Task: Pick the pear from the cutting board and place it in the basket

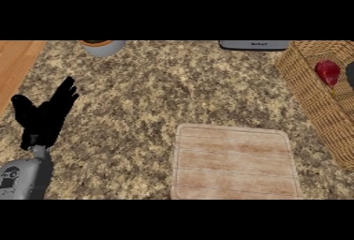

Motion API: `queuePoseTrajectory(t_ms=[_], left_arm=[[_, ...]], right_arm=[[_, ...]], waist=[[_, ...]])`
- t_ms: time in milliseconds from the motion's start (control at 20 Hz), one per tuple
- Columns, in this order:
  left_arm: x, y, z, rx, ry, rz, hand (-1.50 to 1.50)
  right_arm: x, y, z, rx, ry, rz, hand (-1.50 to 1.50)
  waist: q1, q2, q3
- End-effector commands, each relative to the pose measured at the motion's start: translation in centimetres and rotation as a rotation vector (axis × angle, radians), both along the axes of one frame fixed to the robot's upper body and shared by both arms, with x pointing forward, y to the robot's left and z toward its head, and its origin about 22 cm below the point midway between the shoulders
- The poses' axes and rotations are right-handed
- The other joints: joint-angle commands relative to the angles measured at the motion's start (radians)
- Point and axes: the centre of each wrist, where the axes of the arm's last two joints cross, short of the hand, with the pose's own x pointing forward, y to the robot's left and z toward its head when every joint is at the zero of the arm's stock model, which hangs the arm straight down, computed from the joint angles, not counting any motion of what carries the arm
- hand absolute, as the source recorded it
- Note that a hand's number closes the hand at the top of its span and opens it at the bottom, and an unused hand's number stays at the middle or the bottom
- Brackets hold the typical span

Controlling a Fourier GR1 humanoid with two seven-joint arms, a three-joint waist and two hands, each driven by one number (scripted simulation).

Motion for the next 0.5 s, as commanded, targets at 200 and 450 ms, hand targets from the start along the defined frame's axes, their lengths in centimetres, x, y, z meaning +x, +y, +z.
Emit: queuePoseTrajectory(t_ms=[200, 450], left_arm=[[-1.3, 1.1, -1.2, -0.005, 0.019, 0.034, 0.00], [-0.9, 1.2, 0.5, 0.002, 0.026, 0.071, 0.00]], right_arm=[[-1.5, -1.4, 0.9, 0.011, -0.427, -0.127, -1.50], [-3.4, -0.7, -0.1, 0.077, -0.447, -0.113, -1.50]], waist=[[-0.038, -0.019, -0.001], [-0.074, -0.034, -0.002]])
